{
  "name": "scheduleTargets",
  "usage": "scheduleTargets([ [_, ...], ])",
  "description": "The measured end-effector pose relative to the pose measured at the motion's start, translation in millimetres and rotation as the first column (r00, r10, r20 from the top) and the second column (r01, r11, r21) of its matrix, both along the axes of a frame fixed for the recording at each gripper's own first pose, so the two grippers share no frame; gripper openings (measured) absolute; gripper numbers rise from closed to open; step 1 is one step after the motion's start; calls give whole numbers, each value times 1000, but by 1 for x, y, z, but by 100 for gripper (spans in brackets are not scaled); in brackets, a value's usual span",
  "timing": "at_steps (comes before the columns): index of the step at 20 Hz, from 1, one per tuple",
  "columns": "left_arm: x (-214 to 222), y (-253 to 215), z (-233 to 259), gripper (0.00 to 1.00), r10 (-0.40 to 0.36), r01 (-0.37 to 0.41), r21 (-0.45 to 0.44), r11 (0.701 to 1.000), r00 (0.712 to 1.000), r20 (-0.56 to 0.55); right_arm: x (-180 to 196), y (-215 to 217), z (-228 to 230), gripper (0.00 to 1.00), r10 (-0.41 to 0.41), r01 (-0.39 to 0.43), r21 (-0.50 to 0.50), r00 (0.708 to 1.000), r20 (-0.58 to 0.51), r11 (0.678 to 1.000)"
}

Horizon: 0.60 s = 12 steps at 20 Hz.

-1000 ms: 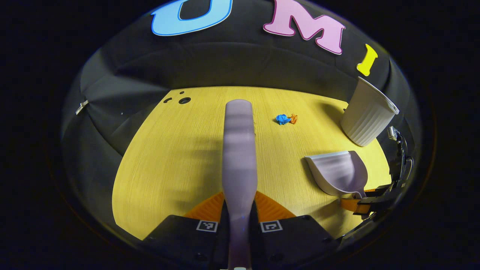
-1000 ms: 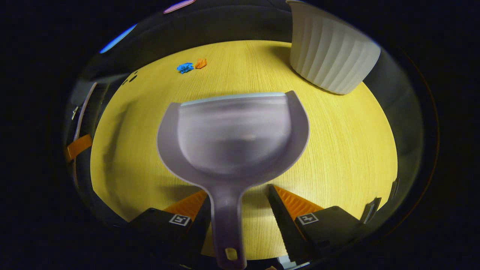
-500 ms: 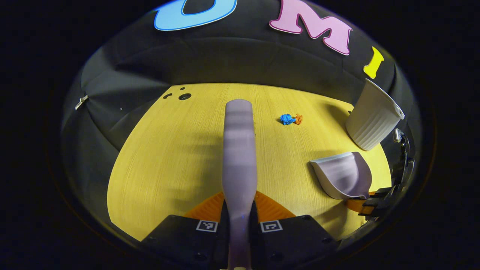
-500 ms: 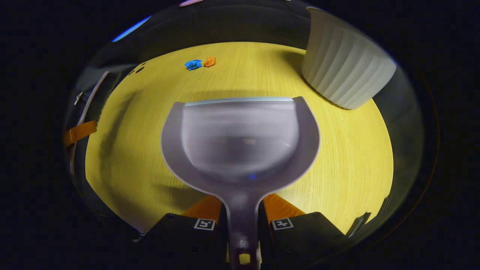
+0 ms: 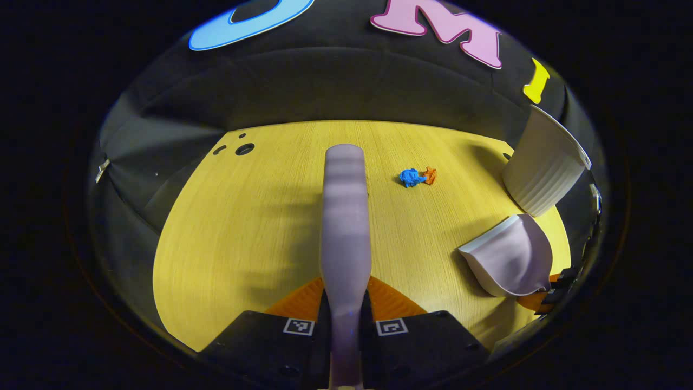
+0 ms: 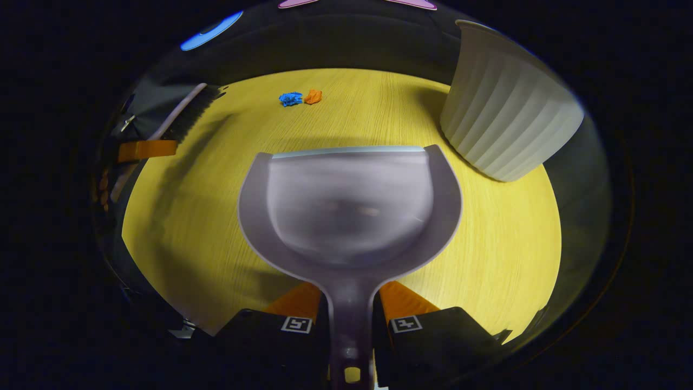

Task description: Pick up the small broom and dustpan from the desktop, sweep the trash into the dustpan with the broom, and then empty the trash into the garbage bin.

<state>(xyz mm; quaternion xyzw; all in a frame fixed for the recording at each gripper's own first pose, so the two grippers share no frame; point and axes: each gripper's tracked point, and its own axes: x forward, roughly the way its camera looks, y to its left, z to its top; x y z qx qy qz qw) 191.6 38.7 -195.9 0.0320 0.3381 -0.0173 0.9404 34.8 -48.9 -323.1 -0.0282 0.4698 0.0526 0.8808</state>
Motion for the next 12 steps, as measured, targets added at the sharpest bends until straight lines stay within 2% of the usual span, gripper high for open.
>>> scheduleTargets([
  [1, 11, -1, -1, 25, -10, 10, 7, 1000, 1000, -9, 0, -4, 4, 37, 8, -8, 0, 1000, 7, 1000],
  [5, 64, 5, -3, 27, -65, 68, 92, 993, 997, -36, 0, -17, 11, 38, 35, -35, 7, 999, 10, 999],
  [8, 105, 9, -4, 27, -114, 123, 185, 975, 992, -58, 1, -25, 10, 38, 46, -46, 21, 999, -2, 999],
  [9, 116, 8, -6, 27, -142, 155, 222, 963, 987, -72, 2, -27, 10, 41, 51, -50, 25, 999, -8, 998],
  [10, 126, 5, -8, 27, -180, 198, 266, 943, 979, -90, 3, -28, 9, 38, 57, -56, 28, 998, -13, 998],
  [12, 146, 0, -6, 29, -252, 279, 352, 893, 960, -121, 5, -34, 9, 38, 74, -74, 20, 997, -17, 997],
])
